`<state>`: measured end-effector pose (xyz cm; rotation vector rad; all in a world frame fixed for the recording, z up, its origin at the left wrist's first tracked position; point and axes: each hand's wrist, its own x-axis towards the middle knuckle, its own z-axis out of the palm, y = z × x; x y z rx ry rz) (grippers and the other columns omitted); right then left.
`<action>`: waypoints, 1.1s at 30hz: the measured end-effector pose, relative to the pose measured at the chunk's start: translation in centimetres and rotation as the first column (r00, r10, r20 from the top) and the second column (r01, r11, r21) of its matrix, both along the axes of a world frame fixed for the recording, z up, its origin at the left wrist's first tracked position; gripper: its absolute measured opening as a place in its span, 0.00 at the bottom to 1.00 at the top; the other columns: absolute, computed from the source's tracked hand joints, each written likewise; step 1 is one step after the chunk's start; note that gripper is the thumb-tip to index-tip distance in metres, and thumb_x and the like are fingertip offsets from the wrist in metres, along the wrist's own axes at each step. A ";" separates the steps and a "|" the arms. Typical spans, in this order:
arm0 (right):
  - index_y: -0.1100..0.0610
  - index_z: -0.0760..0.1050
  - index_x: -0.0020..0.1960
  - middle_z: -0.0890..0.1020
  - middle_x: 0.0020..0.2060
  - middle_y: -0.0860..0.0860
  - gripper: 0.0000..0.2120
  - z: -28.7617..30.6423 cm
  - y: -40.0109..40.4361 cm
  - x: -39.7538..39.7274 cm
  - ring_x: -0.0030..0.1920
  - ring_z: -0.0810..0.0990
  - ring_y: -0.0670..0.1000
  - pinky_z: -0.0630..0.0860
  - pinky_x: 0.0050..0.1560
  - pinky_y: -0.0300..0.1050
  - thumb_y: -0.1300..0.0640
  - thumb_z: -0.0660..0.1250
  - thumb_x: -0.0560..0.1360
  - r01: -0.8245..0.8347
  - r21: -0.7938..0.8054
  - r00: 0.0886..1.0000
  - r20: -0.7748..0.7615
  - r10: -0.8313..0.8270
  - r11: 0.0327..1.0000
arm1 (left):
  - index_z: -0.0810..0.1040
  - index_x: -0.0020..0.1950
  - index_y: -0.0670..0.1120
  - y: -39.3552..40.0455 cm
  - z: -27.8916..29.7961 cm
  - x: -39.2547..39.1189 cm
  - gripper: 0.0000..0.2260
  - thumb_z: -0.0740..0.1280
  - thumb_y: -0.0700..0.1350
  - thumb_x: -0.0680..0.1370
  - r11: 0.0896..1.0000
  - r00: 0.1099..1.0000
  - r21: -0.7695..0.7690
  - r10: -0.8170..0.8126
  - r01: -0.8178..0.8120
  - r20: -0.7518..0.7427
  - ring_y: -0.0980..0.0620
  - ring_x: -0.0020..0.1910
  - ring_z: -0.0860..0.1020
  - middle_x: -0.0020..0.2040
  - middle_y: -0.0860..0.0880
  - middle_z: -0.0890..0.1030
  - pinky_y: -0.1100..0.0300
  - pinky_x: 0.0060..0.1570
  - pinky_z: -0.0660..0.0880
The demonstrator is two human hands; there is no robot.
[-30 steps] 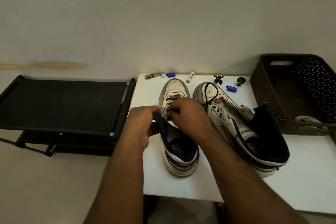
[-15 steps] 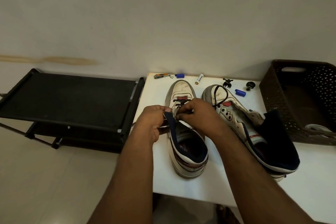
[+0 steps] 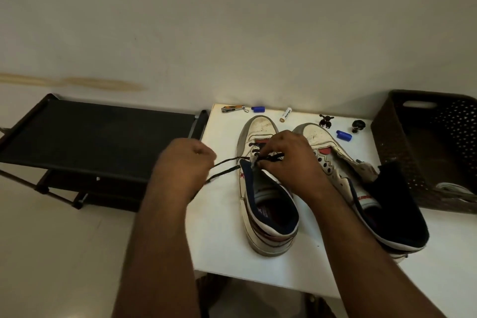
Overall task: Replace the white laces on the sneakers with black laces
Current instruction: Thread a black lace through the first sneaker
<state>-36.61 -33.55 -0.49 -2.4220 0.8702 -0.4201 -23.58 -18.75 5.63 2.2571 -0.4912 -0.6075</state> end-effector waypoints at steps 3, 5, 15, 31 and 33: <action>0.49 0.84 0.45 0.78 0.49 0.46 0.07 -0.2 -0.2 0.0 0.55 0.74 0.50 0.72 0.58 0.50 0.51 0.76 0.67 0.005 -0.017 1.000 0.010 -0.005 1.000 | 0.82 0.53 0.55 -2.1 -1.9 -1.6 0.13 0.69 0.38 0.76 0.967 0.970 0.153 -0.219 0.202 0.104 0.48 0.56 0.78 0.56 0.53 0.78 0.52 0.56 0.75; 0.50 0.84 0.44 0.79 0.49 0.46 0.07 -0.3 -0.1 0.1 0.53 0.75 0.50 0.73 0.57 0.52 0.51 0.77 0.66 0.012 -0.018 1.000 0.021 -0.011 1.000 | 0.82 0.54 0.55 -3.4 -3.2 -1.8 0.11 0.71 0.41 0.75 0.954 0.962 0.154 -0.269 0.259 0.053 0.47 0.56 0.77 0.56 0.50 0.81 0.45 0.61 0.73; 0.48 0.83 0.45 0.76 0.53 0.46 0.06 0.1 -0.3 -0.6 0.58 0.69 0.49 0.64 0.56 0.42 0.50 0.75 0.68 0.093 -0.079 0.995 -0.014 -0.094 0.993 | 0.74 0.48 0.44 -1.9 -1.4 0.7 0.08 0.57 0.38 0.81 0.607 0.832 -0.581 0.292 -0.543 -0.472 0.48 0.43 0.80 0.46 0.45 0.78 0.53 0.47 0.78; 0.52 0.84 0.51 0.85 0.44 0.48 0.09 0.6 -0.5 -0.8 0.40 0.78 0.42 0.70 0.41 0.34 0.52 0.70 0.73 0.143 0.122 0.989 -0.064 -0.136 0.982 | 0.83 0.48 0.44 -2.4 -3.7 -1.7 0.08 0.66 0.46 0.78 0.956 0.971 0.178 -0.217 0.231 -0.097 0.45 0.48 0.80 0.47 0.45 0.83 0.51 0.52 0.78; 0.53 0.84 0.49 0.84 0.38 0.46 0.08 0.8 -0.6 -0.9 0.34 0.76 0.40 0.69 0.37 0.31 0.52 0.70 0.74 0.145 0.130 0.988 -0.071 -0.137 0.981 | 0.82 0.46 0.42 -3.7 -4.4 -2.4 0.07 0.66 0.43 0.78 0.978 0.976 0.088 -0.177 0.189 -0.128 0.42 0.46 0.81 0.45 0.42 0.83 0.49 0.51 0.79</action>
